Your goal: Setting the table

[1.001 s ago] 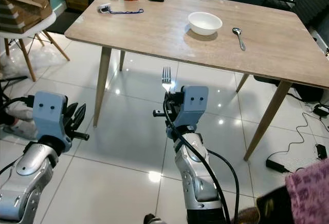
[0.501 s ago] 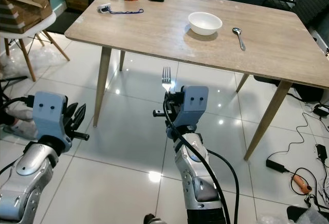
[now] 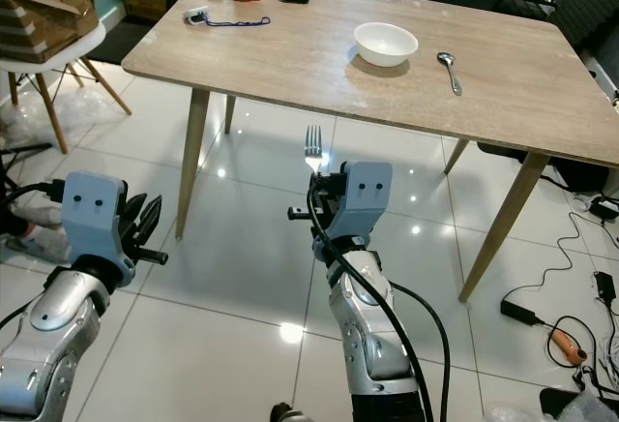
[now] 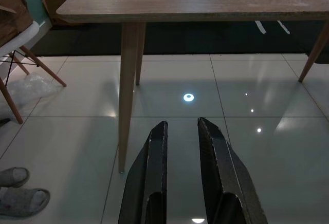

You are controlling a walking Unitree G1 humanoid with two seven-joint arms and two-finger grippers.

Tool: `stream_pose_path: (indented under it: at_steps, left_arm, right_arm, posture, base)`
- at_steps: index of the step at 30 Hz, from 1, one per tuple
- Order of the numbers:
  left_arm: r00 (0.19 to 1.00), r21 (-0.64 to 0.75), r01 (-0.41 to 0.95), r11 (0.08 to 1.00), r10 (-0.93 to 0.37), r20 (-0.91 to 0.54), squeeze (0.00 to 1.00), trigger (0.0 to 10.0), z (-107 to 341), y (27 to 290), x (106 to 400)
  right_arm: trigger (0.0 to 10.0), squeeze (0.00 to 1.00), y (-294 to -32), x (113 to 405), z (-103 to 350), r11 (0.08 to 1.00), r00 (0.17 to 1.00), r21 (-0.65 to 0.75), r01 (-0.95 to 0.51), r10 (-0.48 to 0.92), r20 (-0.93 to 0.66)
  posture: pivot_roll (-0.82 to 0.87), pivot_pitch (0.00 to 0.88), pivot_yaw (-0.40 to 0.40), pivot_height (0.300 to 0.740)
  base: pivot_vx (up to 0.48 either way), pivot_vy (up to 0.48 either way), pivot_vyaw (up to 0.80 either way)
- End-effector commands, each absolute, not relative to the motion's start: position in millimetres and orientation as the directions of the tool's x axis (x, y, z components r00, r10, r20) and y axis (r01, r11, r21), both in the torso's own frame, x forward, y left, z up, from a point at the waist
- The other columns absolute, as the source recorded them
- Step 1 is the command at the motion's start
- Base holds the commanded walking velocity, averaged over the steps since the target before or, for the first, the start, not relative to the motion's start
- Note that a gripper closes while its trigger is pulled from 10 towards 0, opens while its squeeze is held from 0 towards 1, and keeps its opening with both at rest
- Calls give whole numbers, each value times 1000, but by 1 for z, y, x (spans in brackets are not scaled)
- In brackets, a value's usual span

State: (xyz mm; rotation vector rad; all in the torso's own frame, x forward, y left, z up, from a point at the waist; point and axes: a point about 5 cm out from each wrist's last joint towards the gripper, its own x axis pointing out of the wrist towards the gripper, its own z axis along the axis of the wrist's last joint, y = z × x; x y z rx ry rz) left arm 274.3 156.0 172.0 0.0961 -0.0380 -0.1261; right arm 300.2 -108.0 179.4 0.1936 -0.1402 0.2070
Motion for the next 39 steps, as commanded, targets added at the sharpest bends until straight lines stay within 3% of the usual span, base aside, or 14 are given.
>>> stream_pose_path:
  at_steps: [1,8,32,39]
  left_arm:
    - [992,103,122,987,-122,0,0,10000,165,158,273]
    - [992,104,122,987,-123,0,0,10000,165,157,273]
    - [993,101,121,988,-121,-3,0,10000,165,157,272]
    - [993,100,120,988,-120,-4,0,10000,165,157,272]
  right_arm:
    - [10000,0,-108,300,178,962,971,174,-210,184,155]
    - [10000,0,-108,300,177,962,971,175,-211,185,151]
    - [10000,0,-108,299,177,960,972,181,-212,187,145]
    - [10000,0,-108,299,177,962,971,174,-212,187,150]
  posture:
    - [21,78,17,740]
    - [22,79,18,740]
    - [19,88,16,740]
    - [19,89,16,740]
  base:
    - [0,0,0]
    - [0,0,-81]
    - [0,0,-800]
    - [0,0,-74]
